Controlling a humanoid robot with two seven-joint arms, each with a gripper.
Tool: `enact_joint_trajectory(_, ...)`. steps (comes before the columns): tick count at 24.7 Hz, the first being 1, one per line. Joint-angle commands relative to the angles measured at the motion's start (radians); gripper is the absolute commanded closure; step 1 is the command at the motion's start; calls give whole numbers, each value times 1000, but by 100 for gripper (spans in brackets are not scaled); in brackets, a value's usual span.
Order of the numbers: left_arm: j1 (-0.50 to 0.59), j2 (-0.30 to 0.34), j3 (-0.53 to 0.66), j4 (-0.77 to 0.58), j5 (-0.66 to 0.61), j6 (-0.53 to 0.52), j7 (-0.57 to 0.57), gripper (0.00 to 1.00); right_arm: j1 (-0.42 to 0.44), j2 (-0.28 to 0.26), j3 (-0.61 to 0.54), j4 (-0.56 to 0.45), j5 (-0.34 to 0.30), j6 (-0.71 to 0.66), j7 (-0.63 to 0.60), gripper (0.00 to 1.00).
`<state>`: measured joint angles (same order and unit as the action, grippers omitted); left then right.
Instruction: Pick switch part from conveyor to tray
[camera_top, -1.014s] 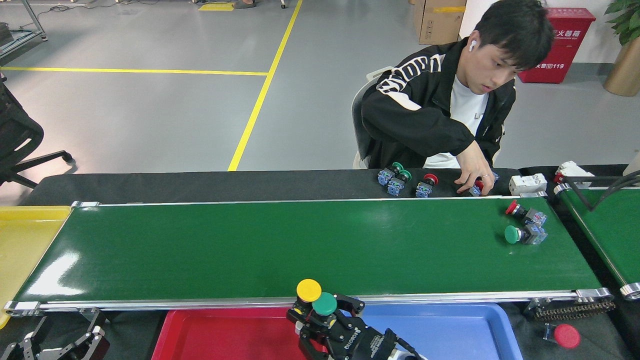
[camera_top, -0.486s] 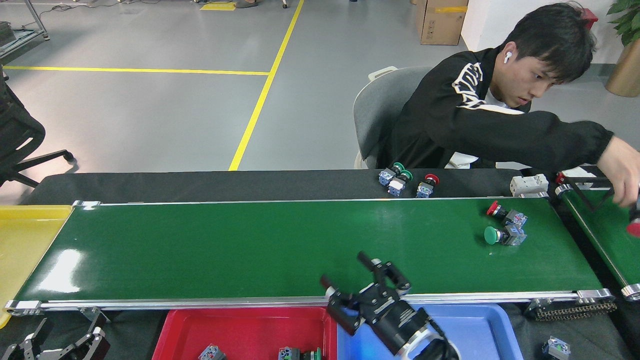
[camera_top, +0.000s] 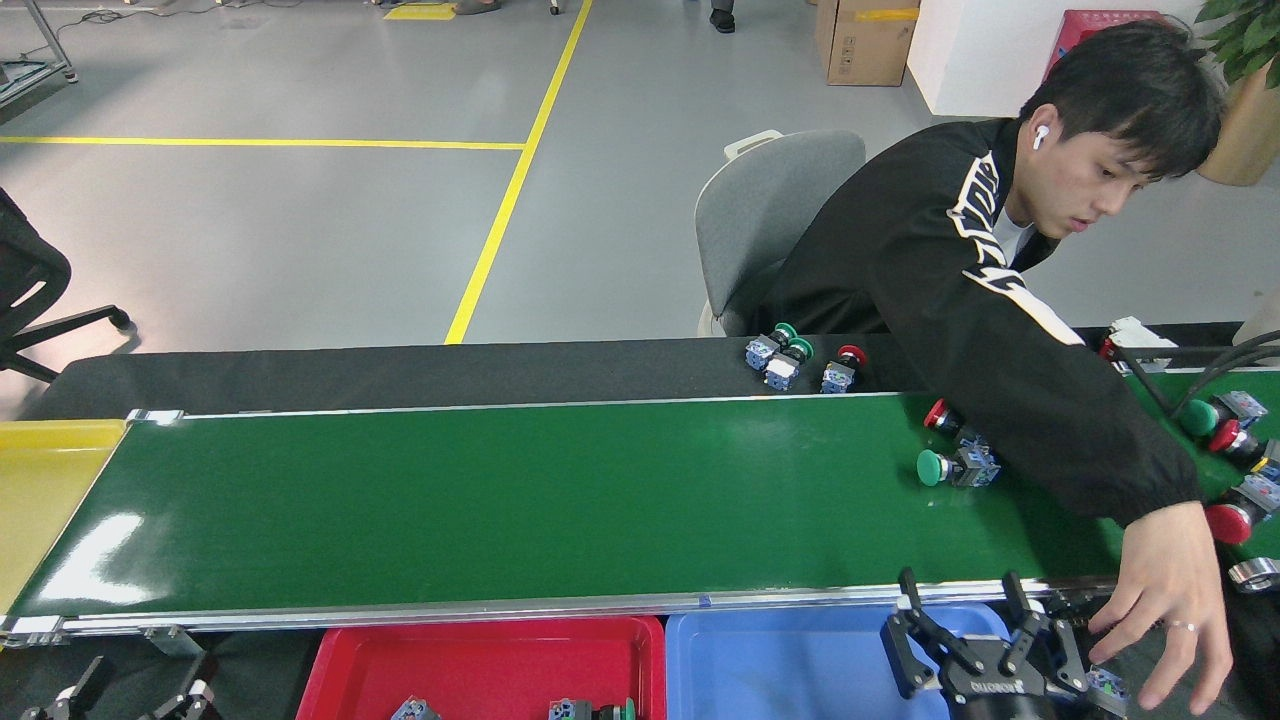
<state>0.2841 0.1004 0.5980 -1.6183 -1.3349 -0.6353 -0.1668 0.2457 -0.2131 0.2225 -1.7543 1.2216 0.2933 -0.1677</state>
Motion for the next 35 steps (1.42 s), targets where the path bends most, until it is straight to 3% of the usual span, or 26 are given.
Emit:
enact_joint_trajectory(1,-2,15,5,-14,-15,-15,1,1,6,-9,-6,-16,-1,1,-32,0)
enact_joint_trajectory(7,-3,18,9,-25,10,-32,-8,0,0,-3,-6,-16,-1,4,-23,0)
enact_joint_trajectory(10,-8,21,9,-31,33,-35,32,0,-49,1,-9,1,-1,17,23,0)
enact_joint_trajectory(15,-3,108,6,-22,36,-93,30,0,-246,9,-8,190,1,102,157,0)
enact_joint_trajectory(18,-2,98,9,-23,37,-95,32,0,-353,49,1,334,3,96,160,0)
enact_joint_trajectory(22,-11,70,11,-23,60,-90,32,0,-462,78,58,440,4,96,160,0)
enact_joint_trajectory(25,-14,33,14,-25,80,-89,32,0,-517,106,106,480,4,96,158,0)
enact_joint_trajectory(30,-13,38,5,-28,69,-17,23,0,-545,143,170,490,4,95,157,0)
enact_joint_trajectory(35,-16,41,5,-23,71,5,-30,0,-635,196,189,633,3,93,152,0)
